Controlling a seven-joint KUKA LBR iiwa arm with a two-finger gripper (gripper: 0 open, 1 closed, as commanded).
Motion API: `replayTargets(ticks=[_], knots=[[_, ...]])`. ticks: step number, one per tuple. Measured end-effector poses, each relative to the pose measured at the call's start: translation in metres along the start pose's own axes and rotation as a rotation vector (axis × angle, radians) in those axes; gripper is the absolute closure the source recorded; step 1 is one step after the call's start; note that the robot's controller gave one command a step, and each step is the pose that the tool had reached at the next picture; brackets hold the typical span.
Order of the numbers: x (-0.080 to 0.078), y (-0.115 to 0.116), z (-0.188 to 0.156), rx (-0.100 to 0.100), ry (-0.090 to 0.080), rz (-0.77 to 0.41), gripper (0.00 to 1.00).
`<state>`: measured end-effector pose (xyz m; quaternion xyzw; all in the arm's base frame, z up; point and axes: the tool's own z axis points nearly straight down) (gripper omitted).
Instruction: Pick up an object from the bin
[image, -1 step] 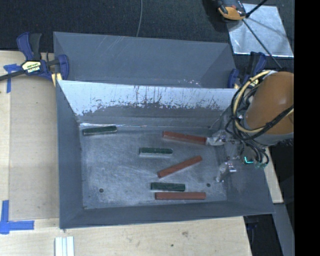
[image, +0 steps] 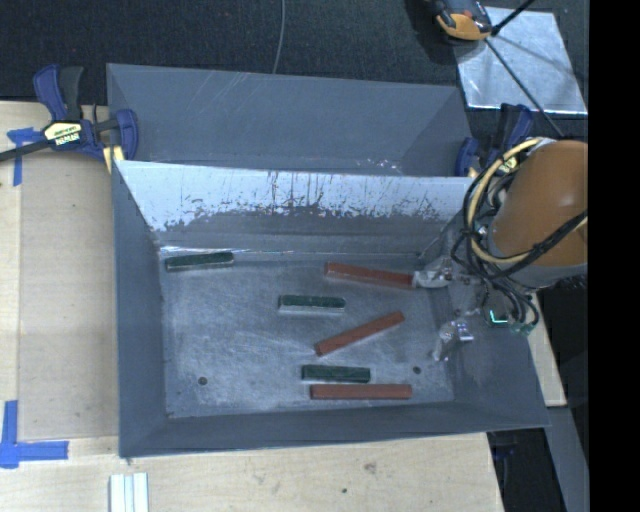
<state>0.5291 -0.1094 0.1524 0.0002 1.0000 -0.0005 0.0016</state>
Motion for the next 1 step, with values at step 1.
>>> replayTargets(ticks=[1], knots=[[-0.0288, 0.0237, 0.0755, 0.003, -0.021, -0.056, 1.0]])
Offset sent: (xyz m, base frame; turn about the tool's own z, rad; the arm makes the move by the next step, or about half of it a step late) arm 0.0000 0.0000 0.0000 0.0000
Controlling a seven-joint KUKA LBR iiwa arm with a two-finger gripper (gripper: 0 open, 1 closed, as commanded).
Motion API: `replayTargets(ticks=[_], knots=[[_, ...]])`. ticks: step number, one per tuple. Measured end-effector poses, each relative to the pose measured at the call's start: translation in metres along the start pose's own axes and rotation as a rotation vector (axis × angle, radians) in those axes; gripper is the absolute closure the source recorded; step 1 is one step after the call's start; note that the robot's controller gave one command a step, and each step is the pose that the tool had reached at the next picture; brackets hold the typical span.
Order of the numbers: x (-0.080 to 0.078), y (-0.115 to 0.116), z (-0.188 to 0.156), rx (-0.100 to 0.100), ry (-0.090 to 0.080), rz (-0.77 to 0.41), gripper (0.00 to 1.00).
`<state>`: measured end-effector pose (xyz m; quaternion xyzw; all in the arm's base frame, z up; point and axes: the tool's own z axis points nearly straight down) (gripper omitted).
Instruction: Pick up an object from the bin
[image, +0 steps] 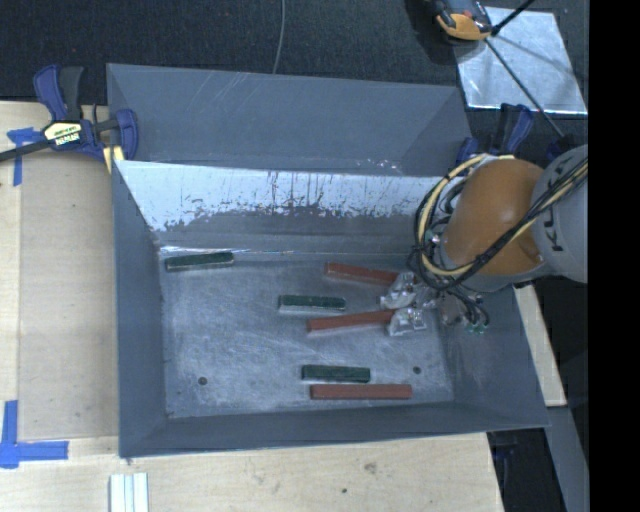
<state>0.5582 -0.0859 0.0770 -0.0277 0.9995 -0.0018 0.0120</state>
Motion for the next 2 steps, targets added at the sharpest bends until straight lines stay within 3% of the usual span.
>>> replayTargets(ticks=[1, 2], knots=[[0.0, 0.0, 0.0, 0.0, 0.0, 0.0, 1.0], [0.004, 0.008, -0.117, -0.004, 0.021, -0.063, 1.0]])
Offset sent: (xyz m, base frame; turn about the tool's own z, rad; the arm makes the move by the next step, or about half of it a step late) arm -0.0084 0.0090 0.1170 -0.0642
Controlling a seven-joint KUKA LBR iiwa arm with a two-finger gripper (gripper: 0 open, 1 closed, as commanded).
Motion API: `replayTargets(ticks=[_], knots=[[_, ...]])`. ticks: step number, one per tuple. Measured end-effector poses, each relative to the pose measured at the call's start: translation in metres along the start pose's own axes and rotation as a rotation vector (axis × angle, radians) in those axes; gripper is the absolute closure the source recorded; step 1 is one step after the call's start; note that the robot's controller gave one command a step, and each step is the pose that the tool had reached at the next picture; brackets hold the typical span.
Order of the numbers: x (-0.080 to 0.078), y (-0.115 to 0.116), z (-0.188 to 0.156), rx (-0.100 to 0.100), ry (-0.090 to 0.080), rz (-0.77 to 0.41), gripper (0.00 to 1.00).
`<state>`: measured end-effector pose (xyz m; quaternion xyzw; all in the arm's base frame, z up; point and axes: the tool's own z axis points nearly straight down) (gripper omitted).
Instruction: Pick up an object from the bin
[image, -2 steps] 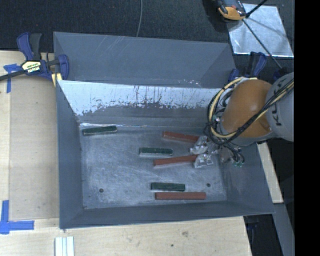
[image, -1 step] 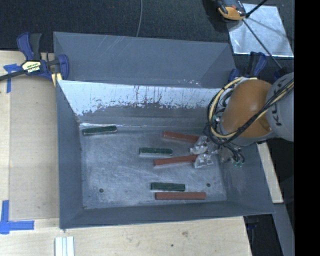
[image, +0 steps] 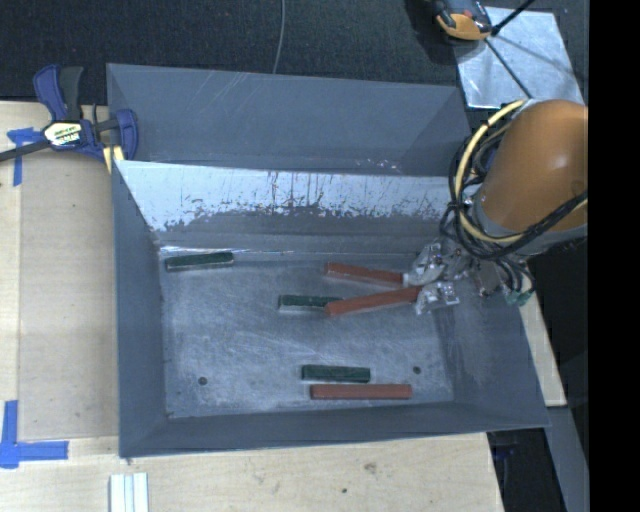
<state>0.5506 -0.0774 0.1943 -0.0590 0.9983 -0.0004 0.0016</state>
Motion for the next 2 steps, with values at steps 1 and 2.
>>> replayTargets(ticks=[1, 2], knots=[[0.0, 0.0, 0.0, 0.0, 0.0, -0.001, 1.0], [-0.004, -0.009, -0.031, -0.002, 0.005, 0.07, 1.0]])
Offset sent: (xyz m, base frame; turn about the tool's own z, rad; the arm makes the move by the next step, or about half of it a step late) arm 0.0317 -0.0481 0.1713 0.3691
